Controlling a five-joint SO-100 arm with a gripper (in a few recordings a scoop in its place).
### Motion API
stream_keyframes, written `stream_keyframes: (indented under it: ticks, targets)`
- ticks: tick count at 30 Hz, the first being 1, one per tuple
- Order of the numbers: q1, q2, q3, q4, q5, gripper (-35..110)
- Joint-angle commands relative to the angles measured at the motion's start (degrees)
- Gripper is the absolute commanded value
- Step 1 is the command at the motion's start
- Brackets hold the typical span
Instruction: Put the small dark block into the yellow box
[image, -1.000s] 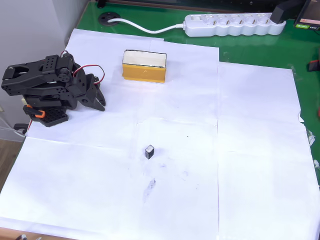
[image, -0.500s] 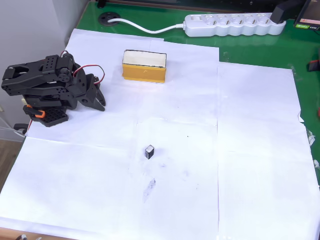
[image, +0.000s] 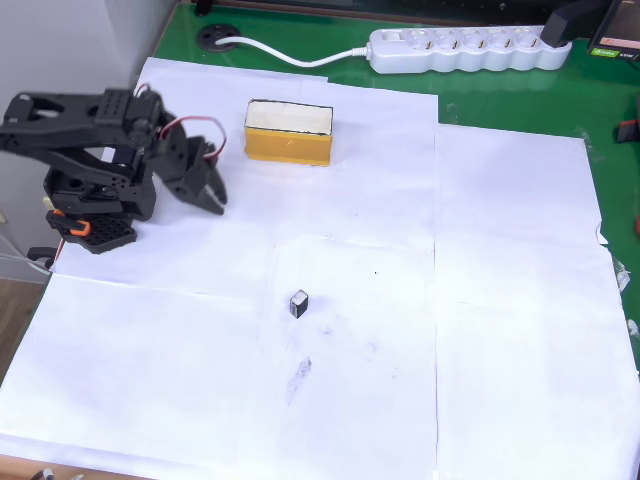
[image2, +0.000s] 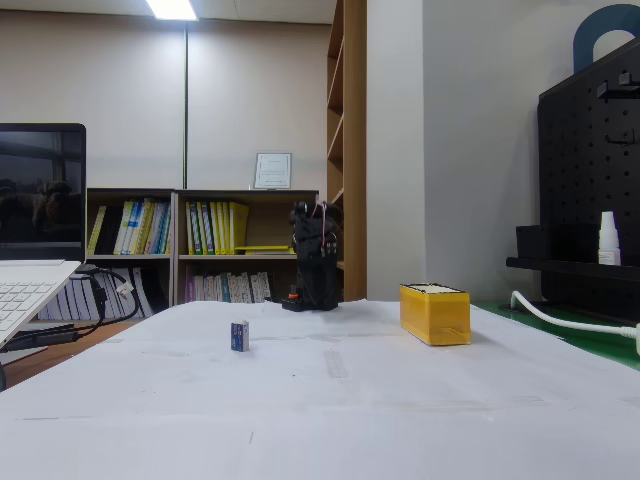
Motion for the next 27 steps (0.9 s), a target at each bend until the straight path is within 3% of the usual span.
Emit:
stream_keyframes:
  ticks: [1, 6, 13, 21, 27]
  targets:
    - [3.25, 9.93, 19.78, 5.71, 1.58, 0]
    - [8.09, 26.37, 41.40, 17.23, 2.46, 1]
    - [12.92, 52.56, 70.22, 21.45, 5.19, 10]
    - [18.46, 58.62, 76.90, 21.36, 6.68, 28]
    - [22.50, 62.75, 82.35, 26.89, 7.21, 28]
